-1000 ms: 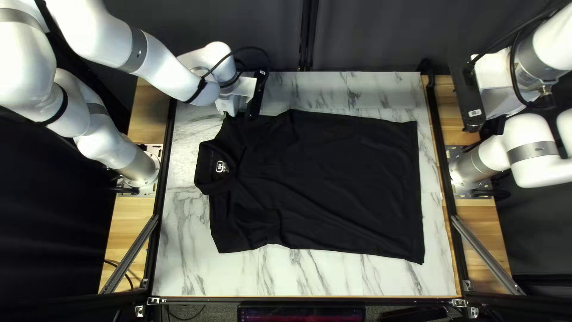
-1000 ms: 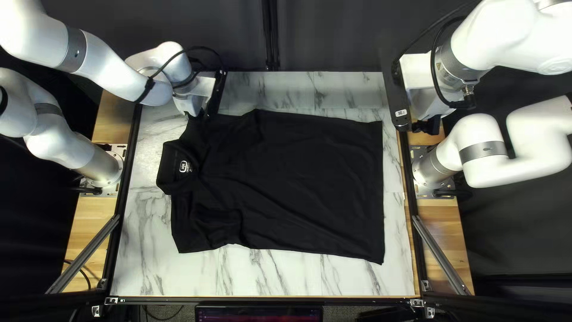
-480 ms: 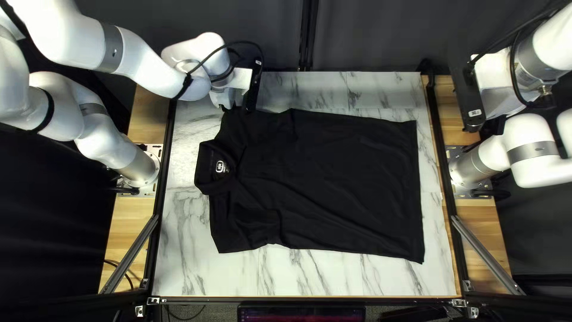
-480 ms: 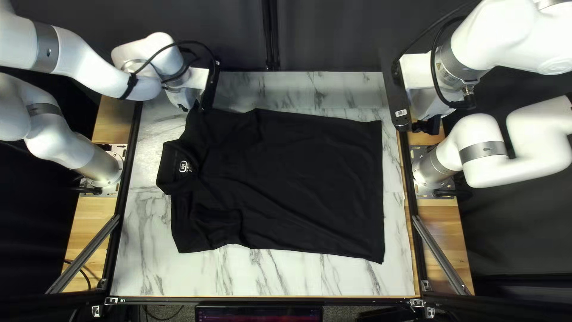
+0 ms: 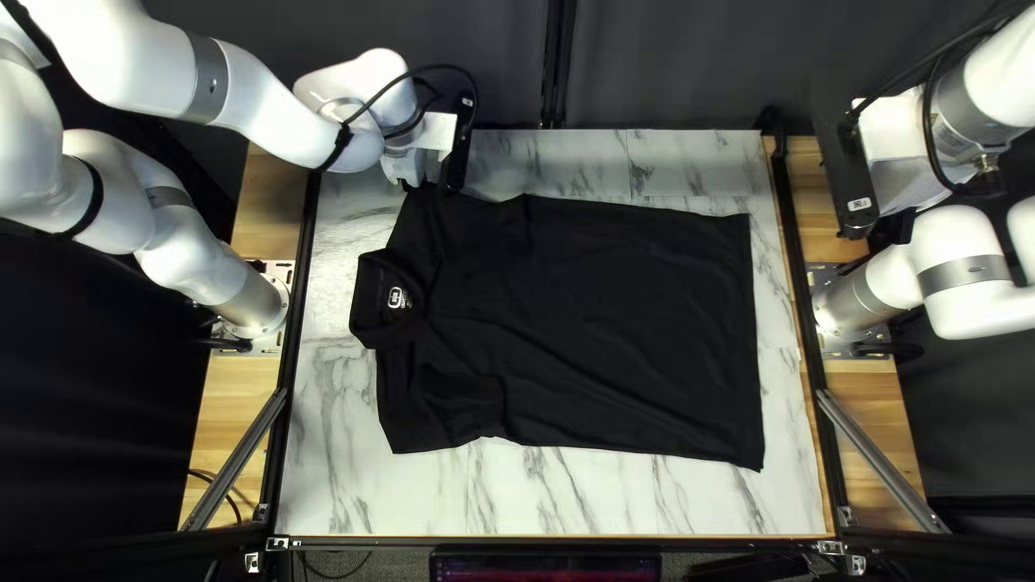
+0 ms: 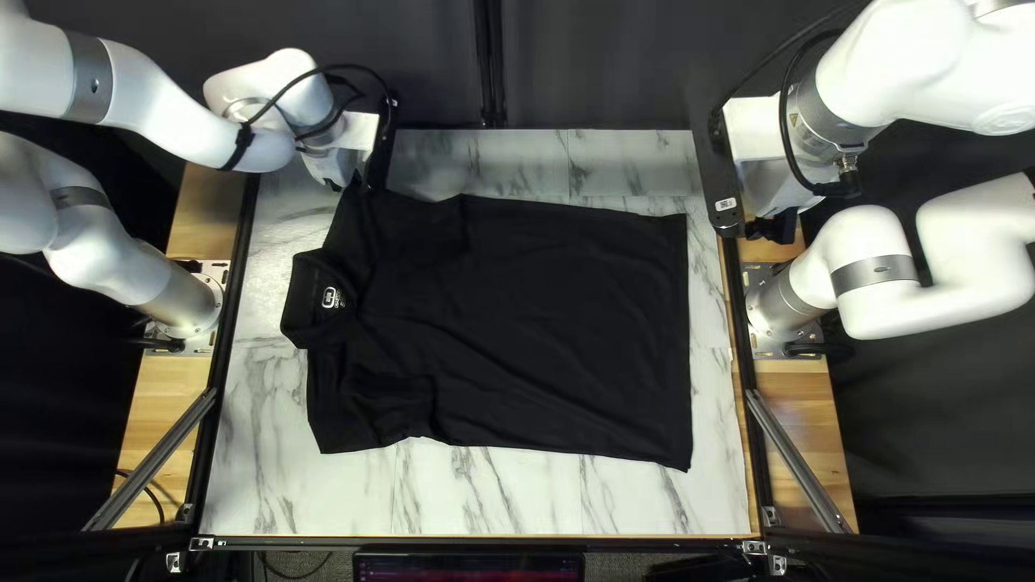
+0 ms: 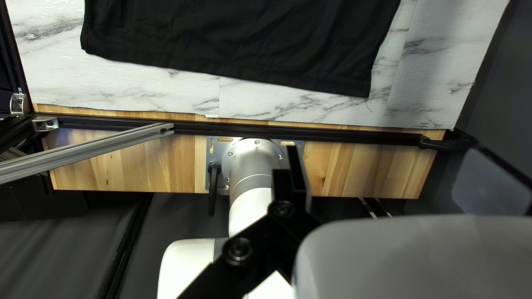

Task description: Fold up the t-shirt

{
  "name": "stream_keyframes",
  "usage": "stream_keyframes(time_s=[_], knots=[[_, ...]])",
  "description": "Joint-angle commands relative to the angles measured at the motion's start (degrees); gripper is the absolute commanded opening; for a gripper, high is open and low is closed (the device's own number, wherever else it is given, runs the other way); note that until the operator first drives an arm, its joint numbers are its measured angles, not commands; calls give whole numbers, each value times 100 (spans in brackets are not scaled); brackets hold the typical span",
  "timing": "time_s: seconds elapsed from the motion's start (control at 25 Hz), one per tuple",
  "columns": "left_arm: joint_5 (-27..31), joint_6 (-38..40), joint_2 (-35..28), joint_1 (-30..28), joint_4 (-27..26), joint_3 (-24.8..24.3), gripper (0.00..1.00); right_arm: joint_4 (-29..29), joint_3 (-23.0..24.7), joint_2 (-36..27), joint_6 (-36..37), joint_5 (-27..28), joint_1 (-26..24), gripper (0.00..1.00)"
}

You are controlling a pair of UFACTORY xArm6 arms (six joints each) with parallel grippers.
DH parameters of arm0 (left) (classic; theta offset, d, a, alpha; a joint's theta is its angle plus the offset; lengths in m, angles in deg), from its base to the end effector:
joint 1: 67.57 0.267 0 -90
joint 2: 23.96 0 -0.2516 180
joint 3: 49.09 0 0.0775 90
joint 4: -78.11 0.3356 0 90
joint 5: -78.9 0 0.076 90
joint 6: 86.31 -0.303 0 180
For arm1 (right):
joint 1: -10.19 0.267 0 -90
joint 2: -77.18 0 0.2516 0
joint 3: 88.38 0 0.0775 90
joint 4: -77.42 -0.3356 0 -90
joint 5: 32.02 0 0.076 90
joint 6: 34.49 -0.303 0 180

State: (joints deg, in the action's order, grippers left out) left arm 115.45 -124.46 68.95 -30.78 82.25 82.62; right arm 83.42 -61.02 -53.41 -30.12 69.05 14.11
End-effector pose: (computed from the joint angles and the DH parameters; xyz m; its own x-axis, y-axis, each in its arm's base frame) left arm 0.2924 0.2294 0.0057 0.9967 -0.0809 0.0019 -0.0807 -0.9950 -0.0590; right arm 0.2339 -0.0167 0.3121 0.9918 0.1239 0.0308 0.1200 -0.9873 0.1044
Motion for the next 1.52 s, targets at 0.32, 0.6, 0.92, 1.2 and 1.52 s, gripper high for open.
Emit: stream_keyframes(time_s=[0.32, 0.6, 0.92, 1.2, 1.52], knots=[[609, 648, -952, -587, 239, -210, 100, 0, 0, 0, 0, 0, 0, 100], [926, 1398, -1940, -1365, 366, -865, 100, 0, 0, 0, 0, 0, 0, 100], [1557, 3292, -3036, -3368, 525, -1477, 100, 0, 0, 0, 0, 0, 0, 100], [1595, 4877, -2697, -5233, 524, -1297, 100, 0, 0, 0, 0, 0, 0, 100], [1616, 5548, -1365, -6420, 747, -503, 100, 0, 0, 0, 0, 0, 0, 100]])
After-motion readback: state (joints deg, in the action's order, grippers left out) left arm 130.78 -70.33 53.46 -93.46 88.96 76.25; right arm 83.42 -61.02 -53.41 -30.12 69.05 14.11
